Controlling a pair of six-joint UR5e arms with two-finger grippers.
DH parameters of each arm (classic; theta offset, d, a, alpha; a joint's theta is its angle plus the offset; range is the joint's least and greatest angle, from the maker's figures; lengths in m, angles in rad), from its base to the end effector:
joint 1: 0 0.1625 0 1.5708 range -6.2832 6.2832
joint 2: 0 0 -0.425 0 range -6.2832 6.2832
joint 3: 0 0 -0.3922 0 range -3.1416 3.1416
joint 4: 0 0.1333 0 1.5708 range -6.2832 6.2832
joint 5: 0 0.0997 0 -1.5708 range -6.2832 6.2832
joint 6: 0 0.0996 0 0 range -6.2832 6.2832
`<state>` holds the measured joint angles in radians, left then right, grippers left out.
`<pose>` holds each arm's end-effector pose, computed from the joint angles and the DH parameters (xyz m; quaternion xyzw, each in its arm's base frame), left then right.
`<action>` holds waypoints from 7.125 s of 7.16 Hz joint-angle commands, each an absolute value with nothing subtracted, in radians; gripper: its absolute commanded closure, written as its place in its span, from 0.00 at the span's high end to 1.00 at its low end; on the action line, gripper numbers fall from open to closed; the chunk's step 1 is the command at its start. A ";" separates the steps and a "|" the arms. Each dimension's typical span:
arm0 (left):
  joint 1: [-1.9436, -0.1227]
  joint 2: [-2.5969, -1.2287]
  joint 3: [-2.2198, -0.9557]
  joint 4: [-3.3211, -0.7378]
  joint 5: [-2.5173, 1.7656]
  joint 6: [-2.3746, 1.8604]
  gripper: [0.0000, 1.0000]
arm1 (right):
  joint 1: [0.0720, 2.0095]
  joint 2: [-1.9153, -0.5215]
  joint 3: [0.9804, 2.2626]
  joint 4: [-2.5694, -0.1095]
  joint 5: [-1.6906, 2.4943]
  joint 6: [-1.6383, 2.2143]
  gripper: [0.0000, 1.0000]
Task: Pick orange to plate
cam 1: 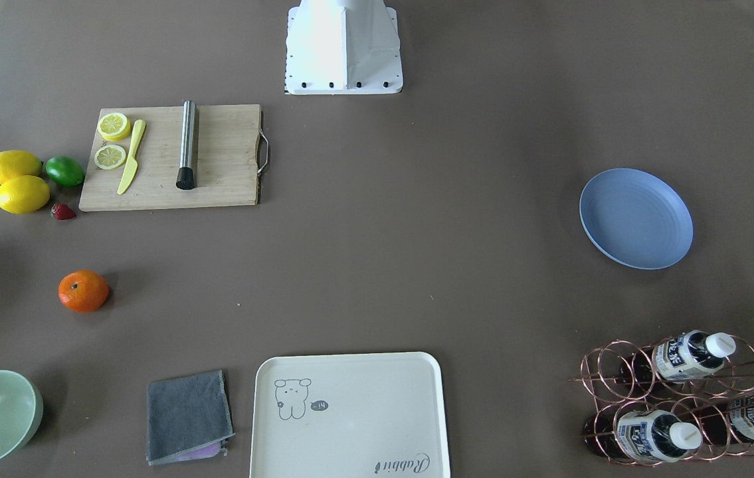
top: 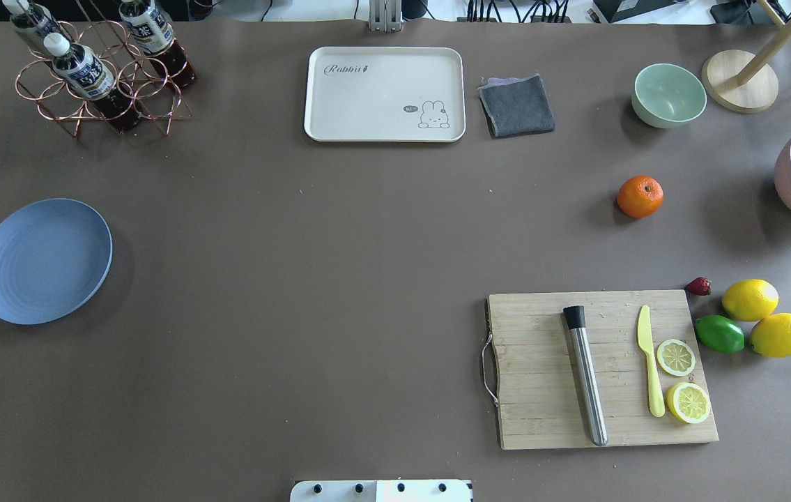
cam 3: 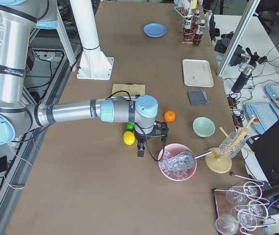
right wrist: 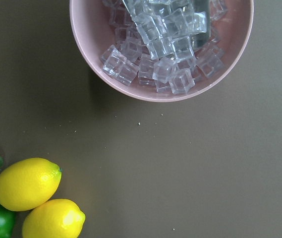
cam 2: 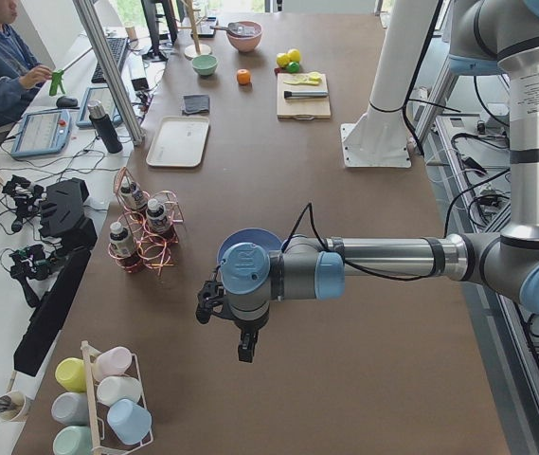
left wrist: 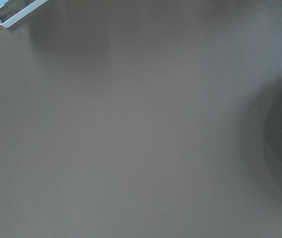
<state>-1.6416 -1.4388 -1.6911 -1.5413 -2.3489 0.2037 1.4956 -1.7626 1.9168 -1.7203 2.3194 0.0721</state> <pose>-0.0939 -0.4274 0.6634 0.0330 0.3783 0.0536 0.9236 0.0348 -0.4103 0.5920 -0.0247 -0.3648 -0.0023 0.9308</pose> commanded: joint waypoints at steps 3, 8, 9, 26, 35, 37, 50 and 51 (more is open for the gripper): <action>-1.643 -1.437 -1.723 -1.542 -2.350 0.209 0.98 | 1.496 -1.763 1.916 -1.720 2.318 0.072 1.00; -1.652 -1.437 -1.735 -1.543 -2.350 0.207 0.98 | 1.496 -1.761 1.908 -1.721 2.318 0.072 1.00; -1.652 -1.439 -1.736 -1.542 -2.350 0.206 0.98 | 1.496 -1.761 1.907 -1.721 2.316 0.072 1.00; -1.271 -1.442 -1.365 -2.653 -2.342 -0.572 0.98 | 1.097 -1.600 1.926 -1.223 2.184 0.750 1.00; -1.106 -1.494 -1.321 -2.750 -2.266 -0.749 0.69 | 1.054 -1.592 1.927 -1.221 2.149 0.785 1.00; -1.088 -1.528 -1.292 -2.752 -2.254 -0.749 0.47 | 1.054 -1.595 1.928 -1.221 2.149 0.784 1.00; -0.752 -2.041 -1.522 -2.265 -1.984 -1.296 0.00 | 1.045 -1.589 1.927 -1.220 2.152 0.785 1.00; -0.673 -2.080 -1.522 -2.255 -1.918 -1.374 0.00 | 1.043 -1.589 1.927 -1.220 2.154 0.785 1.00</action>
